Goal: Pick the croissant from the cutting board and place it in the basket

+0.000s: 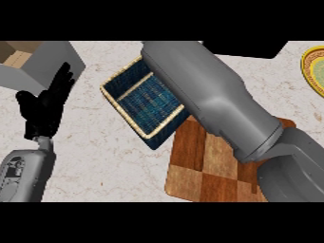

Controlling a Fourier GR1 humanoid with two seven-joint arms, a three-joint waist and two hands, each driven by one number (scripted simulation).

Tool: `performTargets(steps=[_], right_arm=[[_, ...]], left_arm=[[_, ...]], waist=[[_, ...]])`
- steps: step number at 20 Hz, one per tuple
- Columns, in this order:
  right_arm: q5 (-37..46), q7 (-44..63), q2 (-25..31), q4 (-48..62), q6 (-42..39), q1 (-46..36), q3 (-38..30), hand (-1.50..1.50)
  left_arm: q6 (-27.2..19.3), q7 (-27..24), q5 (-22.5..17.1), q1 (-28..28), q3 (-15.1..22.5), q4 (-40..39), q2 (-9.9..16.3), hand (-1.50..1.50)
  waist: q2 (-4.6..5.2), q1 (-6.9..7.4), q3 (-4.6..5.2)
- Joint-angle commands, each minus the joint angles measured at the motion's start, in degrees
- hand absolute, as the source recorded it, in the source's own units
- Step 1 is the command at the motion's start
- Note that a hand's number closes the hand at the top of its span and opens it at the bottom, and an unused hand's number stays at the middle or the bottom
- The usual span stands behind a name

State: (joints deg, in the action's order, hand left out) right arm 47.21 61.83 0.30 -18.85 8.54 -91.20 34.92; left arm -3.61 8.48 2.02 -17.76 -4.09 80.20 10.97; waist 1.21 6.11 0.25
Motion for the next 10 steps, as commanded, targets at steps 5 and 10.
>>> performTargets(steps=[5,10], right_arm=[[-6.4,4.1,-0.3,1.8,-9.3,-0.1,-2.0,1.50],[-6.6,3.9,-0.3,2.3,-7.2,0.3,-0.4,1.50]], left_arm=[[0.5,4.0,-0.8,-0.2,-0.5,3.8,1.1,0.00],[0.4,1.8,-0.6,2.8,-0.4,4.0,0.5,0.00]], waist=[[-0.31,-0.30,-0.10],[-0.17,-0.18,-0.08]])
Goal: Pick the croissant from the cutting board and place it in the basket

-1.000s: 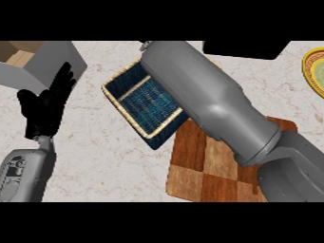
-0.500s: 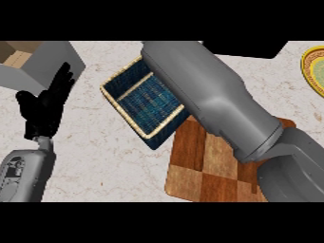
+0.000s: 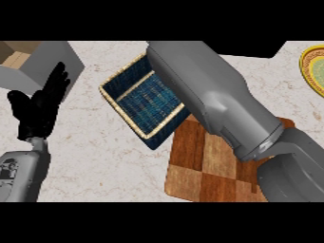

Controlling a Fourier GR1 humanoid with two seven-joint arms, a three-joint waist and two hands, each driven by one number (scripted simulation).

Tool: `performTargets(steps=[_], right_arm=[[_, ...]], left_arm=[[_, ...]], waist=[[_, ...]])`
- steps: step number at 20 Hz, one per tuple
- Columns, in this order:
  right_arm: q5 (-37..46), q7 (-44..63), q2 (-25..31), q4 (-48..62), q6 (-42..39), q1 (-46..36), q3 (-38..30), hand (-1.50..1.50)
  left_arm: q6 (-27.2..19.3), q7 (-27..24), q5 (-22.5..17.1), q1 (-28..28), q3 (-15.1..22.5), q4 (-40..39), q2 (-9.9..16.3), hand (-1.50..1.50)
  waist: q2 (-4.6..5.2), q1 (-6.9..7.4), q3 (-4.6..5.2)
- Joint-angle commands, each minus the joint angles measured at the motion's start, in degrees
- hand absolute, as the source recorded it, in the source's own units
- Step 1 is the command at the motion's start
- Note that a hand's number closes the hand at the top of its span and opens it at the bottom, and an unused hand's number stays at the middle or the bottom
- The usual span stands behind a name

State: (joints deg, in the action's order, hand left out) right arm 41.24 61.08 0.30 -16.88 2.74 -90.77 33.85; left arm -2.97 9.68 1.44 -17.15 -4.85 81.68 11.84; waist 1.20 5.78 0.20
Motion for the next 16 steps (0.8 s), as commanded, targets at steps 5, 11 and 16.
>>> performTargets(steps=[5,11,16], right_arm=[[-1.2,4.6,-0.3,-0.4,-1.3,1.8,2.6,1.50],[-2.2,6.5,-0.3,-0.5,-3.0,2.7,4.2,1.50],[-2.4,4.0,-0.3,0.8,-3.7,4.0,5.1,1.50]], left_arm=[[0.8,-1.9,-0.2,1.6,-0.4,-0.8,0.1,0.00],[1.2,-3.2,-0.1,1.3,-0.8,-1.2,0.7,0.00],[0.4,-1.3,-0.8,0.6,-1.1,0.3,-0.1,0.00]], waist=[[0.14,0.04,0.01],[0.17,0.32,0.03],[-0.03,-0.58,-0.04]])
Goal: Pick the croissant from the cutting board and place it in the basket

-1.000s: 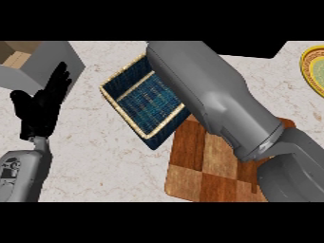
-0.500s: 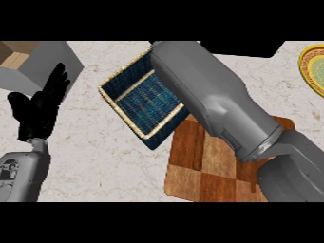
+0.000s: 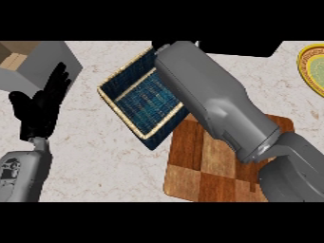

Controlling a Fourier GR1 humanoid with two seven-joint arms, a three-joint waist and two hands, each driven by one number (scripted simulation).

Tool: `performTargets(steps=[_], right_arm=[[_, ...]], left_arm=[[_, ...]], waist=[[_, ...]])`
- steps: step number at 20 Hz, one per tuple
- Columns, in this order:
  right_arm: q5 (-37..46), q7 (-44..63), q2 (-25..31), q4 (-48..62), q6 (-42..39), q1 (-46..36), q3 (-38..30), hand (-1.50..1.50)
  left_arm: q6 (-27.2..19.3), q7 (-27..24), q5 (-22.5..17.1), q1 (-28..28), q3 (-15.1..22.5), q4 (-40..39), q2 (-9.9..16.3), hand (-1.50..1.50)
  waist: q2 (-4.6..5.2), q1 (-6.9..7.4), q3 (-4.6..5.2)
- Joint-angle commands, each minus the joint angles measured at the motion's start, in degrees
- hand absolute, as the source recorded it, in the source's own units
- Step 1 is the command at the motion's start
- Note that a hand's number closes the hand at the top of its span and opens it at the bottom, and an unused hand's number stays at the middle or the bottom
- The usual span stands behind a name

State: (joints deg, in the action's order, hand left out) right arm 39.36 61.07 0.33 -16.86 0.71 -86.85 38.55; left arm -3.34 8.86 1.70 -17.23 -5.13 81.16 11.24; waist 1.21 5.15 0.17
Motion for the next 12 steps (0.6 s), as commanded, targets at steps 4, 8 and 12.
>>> performTargets(steps=[4,8,12], right_arm=[[-3.0,5.3,-0.3,-0.7,-3.1,1.7,0.2,1.50],[-3.5,2.5,-0.3,1.1,-0.6,2.4,-0.3,1.50],[-5.0,4.3,-0.3,-0.5,0.0,3.6,-0.2,1.50]], left_arm=[[-1.0,3.0,0.7,-0.3,0.5,1.9,-0.2,0.00],[-0.3,1.9,0.2,-1.7,-0.2,-0.4,0.0,0.00],[0.8,0.5,-0.6,1.5,-0.6,1.5,0.4,0.00]], waist=[[-0.14,0.27,-0.05],[0.12,-0.58,-0.05],[-0.08,-0.18,-0.04]])
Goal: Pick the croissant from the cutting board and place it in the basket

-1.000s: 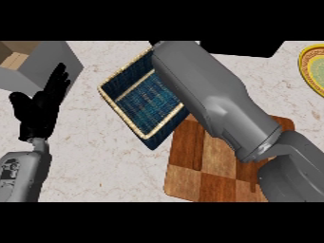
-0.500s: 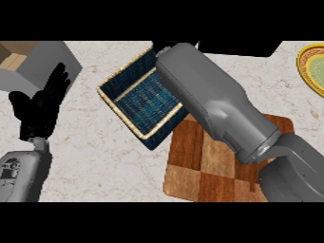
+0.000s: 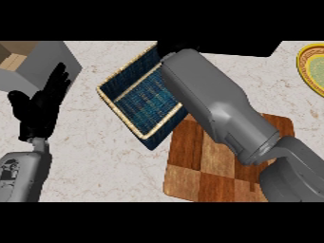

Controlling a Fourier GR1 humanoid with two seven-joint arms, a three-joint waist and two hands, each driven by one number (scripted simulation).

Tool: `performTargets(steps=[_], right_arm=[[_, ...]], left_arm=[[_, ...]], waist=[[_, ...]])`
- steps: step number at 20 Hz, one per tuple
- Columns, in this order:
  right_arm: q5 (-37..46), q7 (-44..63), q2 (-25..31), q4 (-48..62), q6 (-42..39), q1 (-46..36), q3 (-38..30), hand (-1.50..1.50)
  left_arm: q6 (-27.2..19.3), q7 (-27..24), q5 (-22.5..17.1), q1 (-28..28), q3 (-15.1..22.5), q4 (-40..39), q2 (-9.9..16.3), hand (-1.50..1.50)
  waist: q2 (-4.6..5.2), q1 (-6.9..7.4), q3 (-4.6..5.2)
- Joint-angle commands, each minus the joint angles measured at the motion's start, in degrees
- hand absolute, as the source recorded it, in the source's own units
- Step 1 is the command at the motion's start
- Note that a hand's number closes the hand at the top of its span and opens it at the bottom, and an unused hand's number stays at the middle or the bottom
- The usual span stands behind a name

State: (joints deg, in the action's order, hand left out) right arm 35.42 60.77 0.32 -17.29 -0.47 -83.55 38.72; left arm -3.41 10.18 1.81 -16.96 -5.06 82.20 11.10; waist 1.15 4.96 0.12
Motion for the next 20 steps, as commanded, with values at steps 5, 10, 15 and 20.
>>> performTargets(steps=[5,10,15,20], right_arm=[[-4.1,8.5,-0.3,-0.5,-1.3,0.8,-2.1,1.50],[-5.2,11.4,-0.3,0.6,1.0,3.1,-1.9,1.50],[-4.2,11.6,-0.3,-0.9,6.7,-1.2,-1.9,-1.50],[-2.3,11.7,-0.3,-1.5,19.4,-1.6,-3.3,-1.50]], left_arm=[[0.1,0.5,0.3,1.0,0.1,1.0,0.2,0.00],[0.5,-1.2,0.2,2.0,-0.4,1.2,0.6,0.00],[0.1,-1.2,0.6,3.0,-0.6,0.5,0.6,0.00],[0.0,0.0,-0.1,1.3,-0.6,0.9,0.0,0.00]], waist=[[-0.45,-0.78,-0.03],[-0.39,-0.60,-0.02],[-0.43,-0.51,-0.02],[-0.38,-1.18,-0.06]])
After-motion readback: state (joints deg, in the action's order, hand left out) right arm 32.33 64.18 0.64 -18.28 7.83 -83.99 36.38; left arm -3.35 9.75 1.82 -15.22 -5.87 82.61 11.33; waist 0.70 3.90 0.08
